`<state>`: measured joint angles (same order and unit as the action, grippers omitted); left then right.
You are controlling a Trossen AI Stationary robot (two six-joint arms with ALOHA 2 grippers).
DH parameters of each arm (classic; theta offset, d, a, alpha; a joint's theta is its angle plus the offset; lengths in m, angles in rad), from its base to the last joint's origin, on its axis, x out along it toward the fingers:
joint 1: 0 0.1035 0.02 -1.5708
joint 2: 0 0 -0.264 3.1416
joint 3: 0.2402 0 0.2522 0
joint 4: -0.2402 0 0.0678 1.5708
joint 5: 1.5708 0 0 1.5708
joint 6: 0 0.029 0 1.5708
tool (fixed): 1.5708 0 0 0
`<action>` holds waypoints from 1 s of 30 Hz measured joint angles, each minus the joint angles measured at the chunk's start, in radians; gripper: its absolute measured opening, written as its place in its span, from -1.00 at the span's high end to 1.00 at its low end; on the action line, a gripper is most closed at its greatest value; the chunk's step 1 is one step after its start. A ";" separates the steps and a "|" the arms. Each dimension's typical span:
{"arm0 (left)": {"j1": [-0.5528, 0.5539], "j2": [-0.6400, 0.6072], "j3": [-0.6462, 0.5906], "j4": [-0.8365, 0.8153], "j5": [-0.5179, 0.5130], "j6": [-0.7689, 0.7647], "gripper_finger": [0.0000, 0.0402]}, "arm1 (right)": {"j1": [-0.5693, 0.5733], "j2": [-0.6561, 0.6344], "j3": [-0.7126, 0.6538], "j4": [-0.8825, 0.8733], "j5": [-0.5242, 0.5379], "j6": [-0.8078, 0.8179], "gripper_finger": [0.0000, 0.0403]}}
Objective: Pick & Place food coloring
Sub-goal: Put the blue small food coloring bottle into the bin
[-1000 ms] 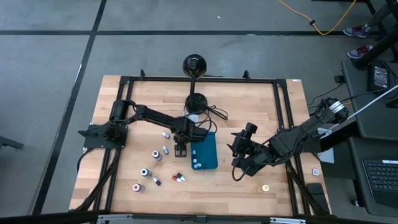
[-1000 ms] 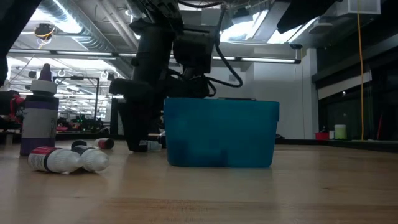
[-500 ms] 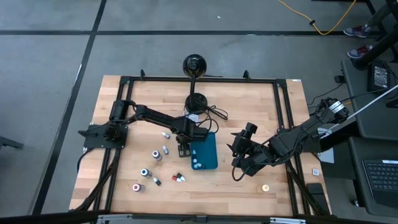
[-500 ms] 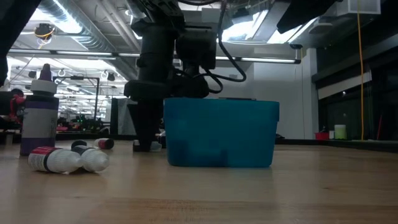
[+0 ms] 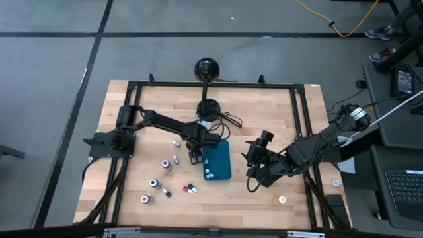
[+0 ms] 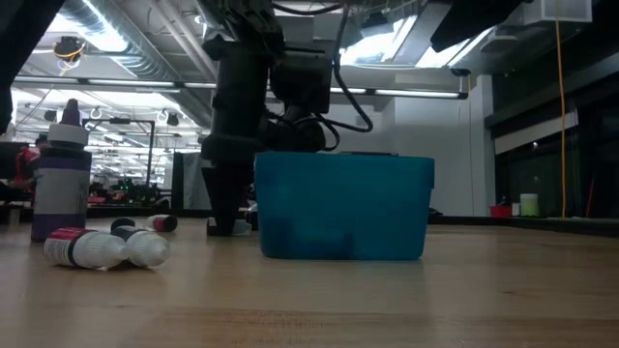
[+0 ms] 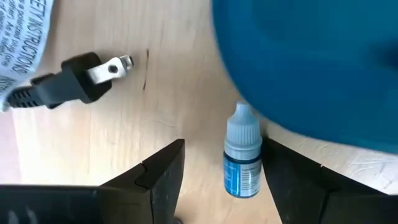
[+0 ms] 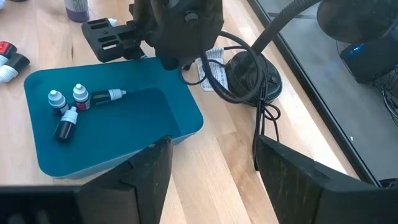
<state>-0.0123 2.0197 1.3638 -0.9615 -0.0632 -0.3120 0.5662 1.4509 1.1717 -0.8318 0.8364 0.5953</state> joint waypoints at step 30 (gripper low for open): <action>-0.021 -0.012 -0.025 0.015 0.072 0.007 0.67 | 0.000 0.000 0.000 -0.004 0.001 0.002 -0.15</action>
<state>-0.0334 2.0077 1.3388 -0.9466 0.0088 -0.3049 0.5660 1.4509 1.1717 -0.8356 0.8371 0.5968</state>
